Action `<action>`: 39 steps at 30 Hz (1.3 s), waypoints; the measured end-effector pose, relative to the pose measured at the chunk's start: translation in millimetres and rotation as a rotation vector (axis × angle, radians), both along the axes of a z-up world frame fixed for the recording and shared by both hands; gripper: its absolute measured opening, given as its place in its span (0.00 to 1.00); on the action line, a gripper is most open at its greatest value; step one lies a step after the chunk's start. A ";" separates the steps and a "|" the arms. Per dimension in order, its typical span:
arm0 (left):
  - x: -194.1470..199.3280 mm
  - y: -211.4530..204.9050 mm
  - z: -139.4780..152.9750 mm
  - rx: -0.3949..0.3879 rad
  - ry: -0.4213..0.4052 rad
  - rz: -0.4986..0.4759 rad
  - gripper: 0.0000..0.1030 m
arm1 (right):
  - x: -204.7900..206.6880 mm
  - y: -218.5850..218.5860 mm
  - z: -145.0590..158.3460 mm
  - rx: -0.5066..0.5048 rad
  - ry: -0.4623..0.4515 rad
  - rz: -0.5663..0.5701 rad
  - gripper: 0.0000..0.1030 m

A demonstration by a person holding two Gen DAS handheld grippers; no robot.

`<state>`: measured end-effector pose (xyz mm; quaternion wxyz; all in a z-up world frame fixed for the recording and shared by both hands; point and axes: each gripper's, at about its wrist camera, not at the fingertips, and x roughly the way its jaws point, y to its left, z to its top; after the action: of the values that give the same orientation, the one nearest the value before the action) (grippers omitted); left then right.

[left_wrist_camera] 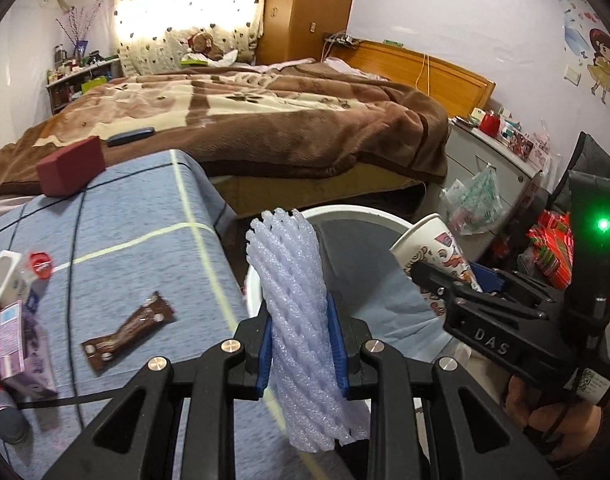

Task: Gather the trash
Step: 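Carry the cup to the bin with the right tool while the left tool carries the foam net, then release the cup into the bin with the right tool while the left tool releases the foam net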

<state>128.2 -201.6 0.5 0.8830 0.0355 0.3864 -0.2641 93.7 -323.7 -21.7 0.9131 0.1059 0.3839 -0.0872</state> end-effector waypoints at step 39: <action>-11.1 62.9 2.8 -0.021 -0.027 0.149 0.56 | 2.3 25.3 -0.2 0.013 -0.008 0.064 0.59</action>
<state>117.1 -138.7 3.4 0.9056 0.0012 0.3732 -0.2013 96.0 -298.4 -21.9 0.9163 0.0997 0.3839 -0.0552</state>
